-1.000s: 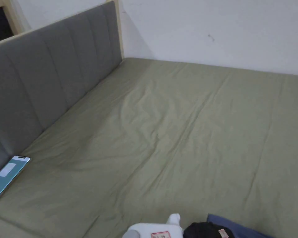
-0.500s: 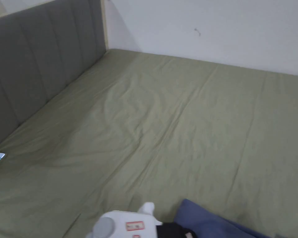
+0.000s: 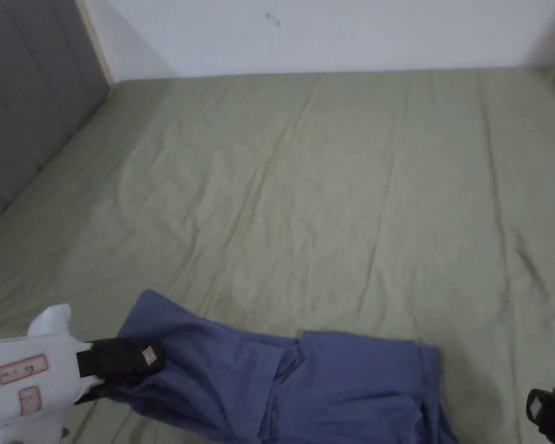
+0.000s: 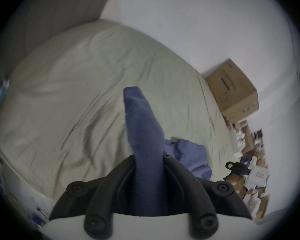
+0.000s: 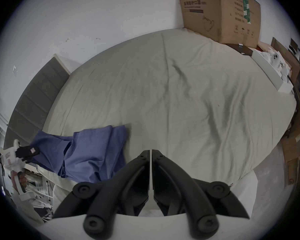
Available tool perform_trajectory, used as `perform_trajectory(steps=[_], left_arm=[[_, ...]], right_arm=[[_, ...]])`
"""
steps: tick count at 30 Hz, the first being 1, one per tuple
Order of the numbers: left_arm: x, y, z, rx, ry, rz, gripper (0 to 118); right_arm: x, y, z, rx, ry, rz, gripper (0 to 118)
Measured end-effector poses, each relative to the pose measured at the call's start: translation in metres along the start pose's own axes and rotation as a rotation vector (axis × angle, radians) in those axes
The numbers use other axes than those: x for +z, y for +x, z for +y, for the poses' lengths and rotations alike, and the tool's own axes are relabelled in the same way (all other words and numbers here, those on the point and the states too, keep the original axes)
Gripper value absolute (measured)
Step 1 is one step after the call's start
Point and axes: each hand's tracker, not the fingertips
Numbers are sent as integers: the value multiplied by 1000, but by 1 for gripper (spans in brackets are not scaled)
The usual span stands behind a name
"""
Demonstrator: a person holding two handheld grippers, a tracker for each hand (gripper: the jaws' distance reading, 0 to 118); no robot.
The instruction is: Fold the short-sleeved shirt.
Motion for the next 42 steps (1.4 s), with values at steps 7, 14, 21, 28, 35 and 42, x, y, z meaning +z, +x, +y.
perform_trajectory(steps=[7,14,21,28,35,42], left_arm=[[-50,161,-32,-389,-39,-30,15],[-166,218,-113,-557,-355,-145,71],[-146,215,-107,-388,-296,-173,103],[-137,201,-82,-406,-198,-30,6],[-187,217,-148,-400,-398,-161,3],[-172,231,-153,-429,-431,-253,3]], right_arm=[[4,26,0,-52,14,-3,3],[5,57,-5,-136,12,-20,3],[8,72,-10,-181,16,-31,3],[-2,69,-13,-179,-12,2,3],[6,69,-16,-165,-13,-1,3],[11,50,-11,-90,-16,0,3]])
